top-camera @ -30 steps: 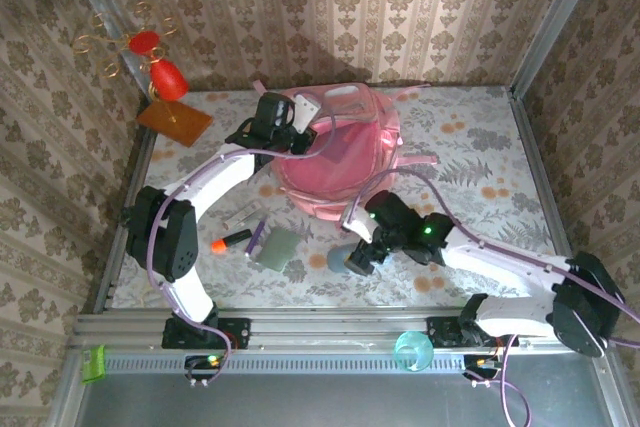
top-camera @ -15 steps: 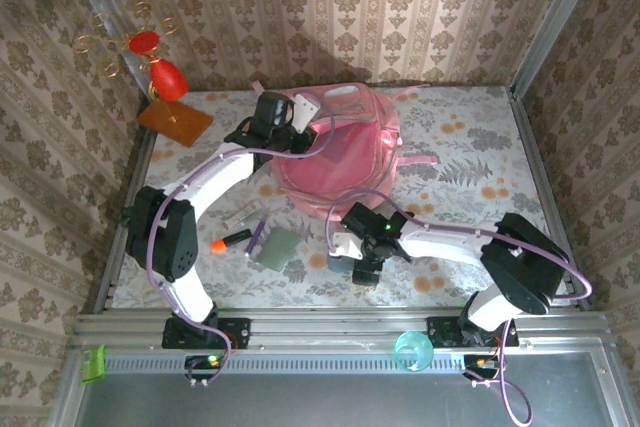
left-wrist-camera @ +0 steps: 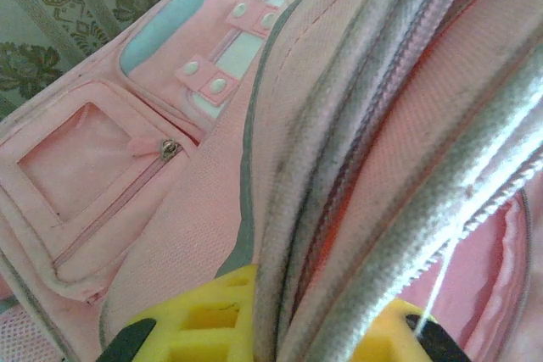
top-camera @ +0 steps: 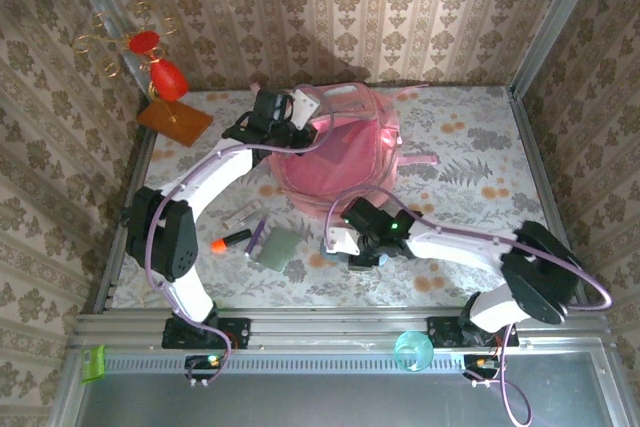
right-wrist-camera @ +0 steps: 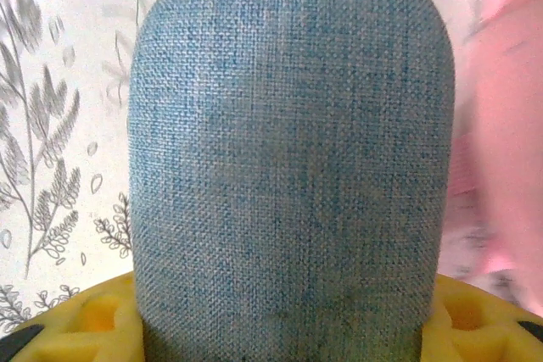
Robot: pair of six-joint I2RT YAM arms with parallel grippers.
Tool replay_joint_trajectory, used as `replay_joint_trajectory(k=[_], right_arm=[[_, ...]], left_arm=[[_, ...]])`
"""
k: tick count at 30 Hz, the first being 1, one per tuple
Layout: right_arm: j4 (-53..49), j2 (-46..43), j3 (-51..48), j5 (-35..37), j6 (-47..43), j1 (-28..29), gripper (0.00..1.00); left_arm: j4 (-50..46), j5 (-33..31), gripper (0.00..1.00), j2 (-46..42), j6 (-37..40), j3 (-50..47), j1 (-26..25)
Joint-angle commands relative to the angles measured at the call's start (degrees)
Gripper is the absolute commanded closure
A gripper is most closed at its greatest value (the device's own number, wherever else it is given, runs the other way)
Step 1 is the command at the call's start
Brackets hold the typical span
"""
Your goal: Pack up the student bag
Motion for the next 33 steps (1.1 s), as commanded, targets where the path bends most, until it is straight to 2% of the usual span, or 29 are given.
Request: replay_joint_trajectory(k=[1,4,8,12,17,23,29,32,33], right_arm=[[2.21,-5.50,4.80,2.36,-2.70,0.18,0.68],[2.64,-3.51,9.67,4.11,-8.62,-2.22,0.67],[2.78,4.71,17.86,5.71,-15.17,-6.48,0.67],[6.08,12.19,23.65,6.91,-18.88,-9.19,0.66],[8.83,21.67,30.45,12.66,-23.34,-11.30,0.66],[14.66,27.45,34.24,18.44,-27.10,-12.62,0.65],[22.25,34.24,38.50,25.84,-30.60,-14.15,0.58],[27.56,37.19,40.19,28.98,-32.22,-14.16,0.44],[29.27,37.92,40.41,30.30,-32.75,-14.16,0.42]], left_arm=[[2.24,5.73,1.00,-0.77,-3.13,5.49,0.16],[-0.26,8.54,1.00,-0.16,-3.68,8.51,0.17],[-2.21,12.17,1.00,0.65,-4.12,12.30,0.42],[-5.28,14.01,1.00,2.86,-3.02,17.80,0.82],[-10.62,14.71,1.00,6.39,-0.34,25.98,1.12],[-15.42,17.28,1.00,8.29,-0.21,32.72,1.22],[-16.35,18.26,1.00,7.76,-0.27,32.36,1.22],[-16.54,17.77,1.00,7.85,-0.33,32.02,1.27],[-16.59,17.61,1.00,7.85,-0.36,31.93,1.23]])
